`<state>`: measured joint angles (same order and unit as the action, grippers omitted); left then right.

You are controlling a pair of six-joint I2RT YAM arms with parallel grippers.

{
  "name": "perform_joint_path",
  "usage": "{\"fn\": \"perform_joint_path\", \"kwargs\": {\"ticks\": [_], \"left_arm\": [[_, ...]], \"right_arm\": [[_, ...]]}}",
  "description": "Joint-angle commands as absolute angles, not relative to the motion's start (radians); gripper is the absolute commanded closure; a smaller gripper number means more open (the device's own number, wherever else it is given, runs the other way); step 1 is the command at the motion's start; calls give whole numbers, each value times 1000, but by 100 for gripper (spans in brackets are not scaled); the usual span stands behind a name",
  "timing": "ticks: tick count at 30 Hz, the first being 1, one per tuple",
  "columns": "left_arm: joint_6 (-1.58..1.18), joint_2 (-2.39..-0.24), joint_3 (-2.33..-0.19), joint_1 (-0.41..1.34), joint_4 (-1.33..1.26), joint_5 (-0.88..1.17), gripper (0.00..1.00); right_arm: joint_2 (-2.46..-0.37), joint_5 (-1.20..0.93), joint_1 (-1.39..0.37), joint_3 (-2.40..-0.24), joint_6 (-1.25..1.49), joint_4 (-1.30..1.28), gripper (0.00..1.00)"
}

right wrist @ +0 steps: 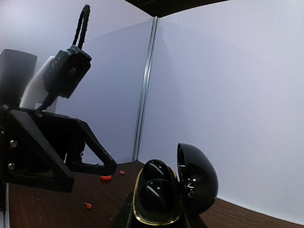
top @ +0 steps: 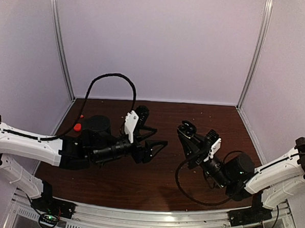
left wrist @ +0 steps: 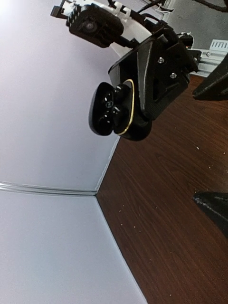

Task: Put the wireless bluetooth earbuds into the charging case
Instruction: Close the charging case with the earbuds inside.

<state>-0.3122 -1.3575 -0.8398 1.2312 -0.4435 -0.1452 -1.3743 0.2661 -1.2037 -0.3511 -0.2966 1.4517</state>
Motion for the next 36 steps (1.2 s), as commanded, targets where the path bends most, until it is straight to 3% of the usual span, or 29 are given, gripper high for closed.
{"fn": "perform_joint_path", "kwargs": {"ticks": [1, 11, 15, 19, 27, 36], "left_arm": [[-193, -1279, -833, 1205, -368, -60, 29], [-129, -1273, -931, 1135, -246, 146, 16], [-133, -1318, -986, 1134, -243, 256, 6], [-169, -1349, -992, 1136, -288, 334, 4], [-161, -1391, -982, 1137, -335, 478, 9], [-147, -1409, -967, 1140, -377, 533, 24]], "right_arm": [[-1258, 46, -1147, -303, -137, 1327, 100], [-1052, -327, -1067, -307, -53, 1014, 100], [-1037, -425, -1052, -347, -28, 912, 100], [-1049, -479, -1048, -374, -23, 870, 100], [-1072, -519, -1046, -417, -14, 835, 100], [-1079, -513, -1046, -422, -3, 833, 100]]}}
